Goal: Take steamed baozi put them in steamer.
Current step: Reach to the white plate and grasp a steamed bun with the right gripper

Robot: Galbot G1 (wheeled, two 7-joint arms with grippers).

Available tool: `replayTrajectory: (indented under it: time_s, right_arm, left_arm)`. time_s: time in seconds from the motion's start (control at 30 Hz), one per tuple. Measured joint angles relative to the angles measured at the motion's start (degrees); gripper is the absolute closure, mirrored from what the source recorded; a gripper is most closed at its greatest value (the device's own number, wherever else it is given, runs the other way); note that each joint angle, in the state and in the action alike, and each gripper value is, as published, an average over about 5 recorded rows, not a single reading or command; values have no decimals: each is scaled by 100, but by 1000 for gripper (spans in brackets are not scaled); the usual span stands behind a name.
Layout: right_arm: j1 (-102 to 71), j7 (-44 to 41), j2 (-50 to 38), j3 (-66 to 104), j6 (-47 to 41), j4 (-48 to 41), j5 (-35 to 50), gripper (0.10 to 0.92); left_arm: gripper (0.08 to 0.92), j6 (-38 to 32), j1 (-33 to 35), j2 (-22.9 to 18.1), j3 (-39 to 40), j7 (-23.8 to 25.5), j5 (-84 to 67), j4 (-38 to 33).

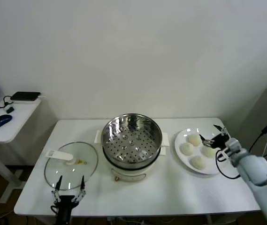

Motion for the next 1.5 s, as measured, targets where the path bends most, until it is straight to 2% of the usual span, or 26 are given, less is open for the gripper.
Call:
replayTrajectory:
  time_s: [0.37, 0.7, 1.07, 1.5]
  right_arm:
    - [3155, -1920, -405, -3277, 705, -1434, -570, 203]
    - [5186, -3186, 166, -5632, 1766, -2966, -485, 203]
    - [5840, -3749, 1226, -6474, 2400, -4637, -527, 203]
    - [5595, -3944, 2141, -6289, 2755, -5959, -1046, 203]
  left_arm:
    - [177, -78, -29, 14, 7, 4, 84, 100]
    - [177, -132, -42, 13, -13, 11, 126, 171]
    - [177, -155, -29, 37, -102, 43, 143, 213]
    - [177, -169, -58, 74, -125, 75, 172, 261]
